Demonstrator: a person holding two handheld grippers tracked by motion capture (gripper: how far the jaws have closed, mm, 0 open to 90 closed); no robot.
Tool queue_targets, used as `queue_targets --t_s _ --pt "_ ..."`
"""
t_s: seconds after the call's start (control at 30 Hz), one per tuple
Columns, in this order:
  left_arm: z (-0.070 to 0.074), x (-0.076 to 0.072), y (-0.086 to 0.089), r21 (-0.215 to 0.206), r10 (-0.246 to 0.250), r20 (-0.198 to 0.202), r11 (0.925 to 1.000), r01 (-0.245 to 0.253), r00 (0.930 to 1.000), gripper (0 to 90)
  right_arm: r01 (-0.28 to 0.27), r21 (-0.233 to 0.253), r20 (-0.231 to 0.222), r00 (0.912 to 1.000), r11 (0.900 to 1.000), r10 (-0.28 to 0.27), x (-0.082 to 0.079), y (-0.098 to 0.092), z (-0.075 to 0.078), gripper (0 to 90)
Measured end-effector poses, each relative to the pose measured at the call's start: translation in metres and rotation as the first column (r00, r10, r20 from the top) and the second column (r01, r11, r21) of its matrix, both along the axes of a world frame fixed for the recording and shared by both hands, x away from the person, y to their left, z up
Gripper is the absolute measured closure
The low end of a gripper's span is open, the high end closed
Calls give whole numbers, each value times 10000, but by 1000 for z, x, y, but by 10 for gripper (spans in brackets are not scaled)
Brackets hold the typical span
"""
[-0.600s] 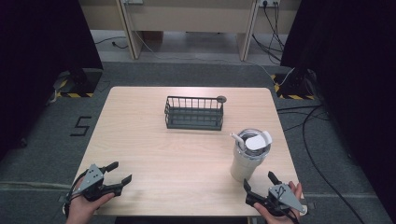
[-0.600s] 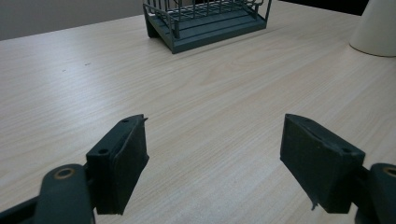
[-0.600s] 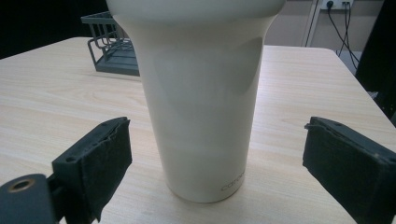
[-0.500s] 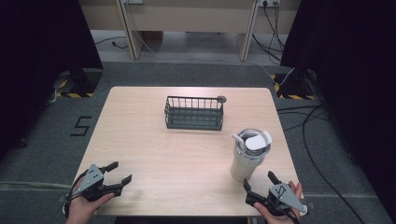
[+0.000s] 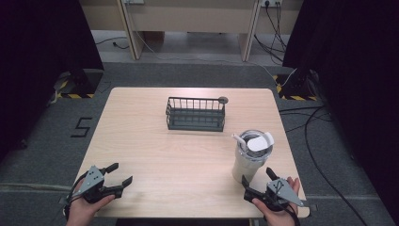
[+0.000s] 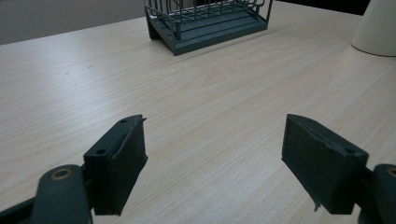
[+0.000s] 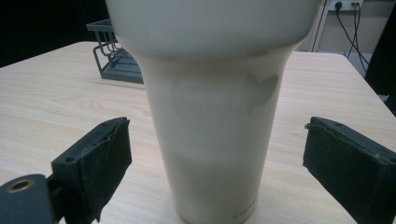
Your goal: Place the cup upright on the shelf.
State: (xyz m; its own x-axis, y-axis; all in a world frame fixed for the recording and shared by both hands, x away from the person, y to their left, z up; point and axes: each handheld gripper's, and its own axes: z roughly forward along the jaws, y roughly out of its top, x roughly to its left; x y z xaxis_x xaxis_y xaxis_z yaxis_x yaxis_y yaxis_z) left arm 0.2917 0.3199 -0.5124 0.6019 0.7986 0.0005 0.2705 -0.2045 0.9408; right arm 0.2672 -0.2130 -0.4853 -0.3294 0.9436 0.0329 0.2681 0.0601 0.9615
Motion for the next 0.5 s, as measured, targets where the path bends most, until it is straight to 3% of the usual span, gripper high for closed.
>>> queue_targets --t_s 0.5 --pt "0 0 0 -17 -38 -17 10000 38 10000 209 97 -168 250 9996 9998 -93 26 9 3 25"
